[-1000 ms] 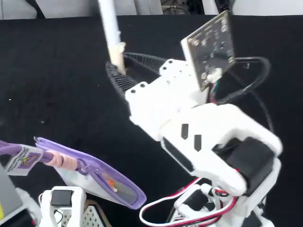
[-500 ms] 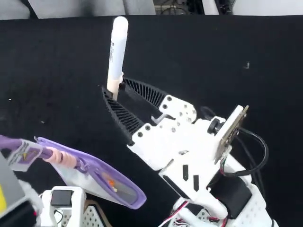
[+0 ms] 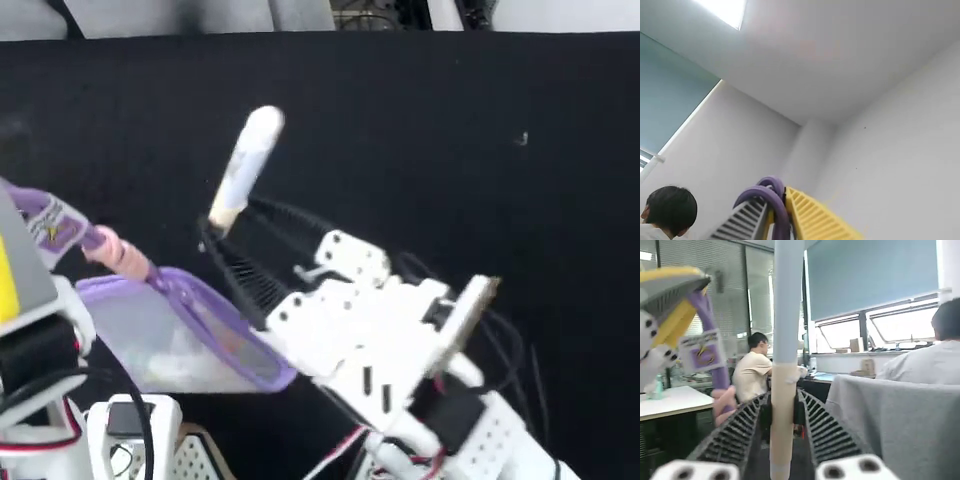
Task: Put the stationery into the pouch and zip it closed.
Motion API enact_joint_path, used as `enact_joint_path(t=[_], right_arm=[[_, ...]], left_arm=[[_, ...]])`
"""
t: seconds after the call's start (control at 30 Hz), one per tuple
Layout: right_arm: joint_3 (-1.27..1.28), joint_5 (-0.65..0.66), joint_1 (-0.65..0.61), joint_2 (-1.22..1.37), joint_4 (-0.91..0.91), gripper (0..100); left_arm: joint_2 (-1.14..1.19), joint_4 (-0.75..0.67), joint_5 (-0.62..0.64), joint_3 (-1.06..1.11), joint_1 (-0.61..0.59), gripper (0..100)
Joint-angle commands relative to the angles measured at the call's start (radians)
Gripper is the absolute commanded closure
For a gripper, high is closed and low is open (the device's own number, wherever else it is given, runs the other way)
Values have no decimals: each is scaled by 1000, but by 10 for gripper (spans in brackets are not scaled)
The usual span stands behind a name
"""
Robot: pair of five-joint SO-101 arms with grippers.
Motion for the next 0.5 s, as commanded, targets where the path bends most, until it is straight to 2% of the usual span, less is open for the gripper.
enact_joint_path(t=[0.0,0.1,0.27,0.47], right_arm=[[73,2,-66,-19,-121,988],[125,3,-91,-19,-129,988],[145,3,-87,-21,-124,988],[220,5,-86,-12,-173,988]], left_arm=[[66,-18,-9,-79,-2,972],[72,-18,-9,-85,-13,972],[72,-18,0,-84,-140,972],[69,-17,75,-84,-159,971]])
